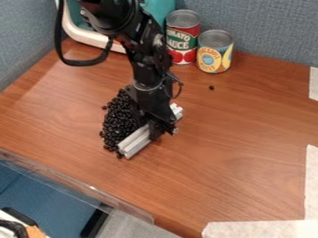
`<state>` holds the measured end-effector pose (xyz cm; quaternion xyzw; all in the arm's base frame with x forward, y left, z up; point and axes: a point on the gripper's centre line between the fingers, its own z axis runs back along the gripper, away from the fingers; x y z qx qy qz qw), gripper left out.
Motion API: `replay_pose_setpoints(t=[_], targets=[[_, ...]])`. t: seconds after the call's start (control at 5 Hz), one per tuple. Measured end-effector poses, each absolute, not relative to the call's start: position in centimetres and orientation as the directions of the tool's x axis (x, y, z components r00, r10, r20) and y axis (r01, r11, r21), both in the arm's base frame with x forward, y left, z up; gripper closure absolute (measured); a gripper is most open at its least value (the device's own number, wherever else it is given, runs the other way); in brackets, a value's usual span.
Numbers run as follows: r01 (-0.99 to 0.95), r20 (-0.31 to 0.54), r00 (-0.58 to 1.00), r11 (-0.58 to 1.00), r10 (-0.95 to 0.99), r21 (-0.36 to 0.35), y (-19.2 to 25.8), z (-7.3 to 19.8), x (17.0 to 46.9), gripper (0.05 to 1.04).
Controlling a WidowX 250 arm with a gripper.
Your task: Sweep into pile
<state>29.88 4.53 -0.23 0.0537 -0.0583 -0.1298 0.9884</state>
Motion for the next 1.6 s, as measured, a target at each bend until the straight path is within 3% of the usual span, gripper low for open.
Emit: replay_pose_setpoints(t=[1.0, 1.2, 1.6], targets=[[0.190, 0.114, 0.973, 0.978, -0.200, 0.086, 9.3, -0.1, 31.4, 0.716], [0.182, 0.139, 0.972, 0.981, -0.189, 0.061, 8.6, 1.5, 30.3, 0.716], [0.160, 0.168, 0.972, 0.986, -0.165, 0.044, 2.0, 4.3, 31.7, 0.716]])
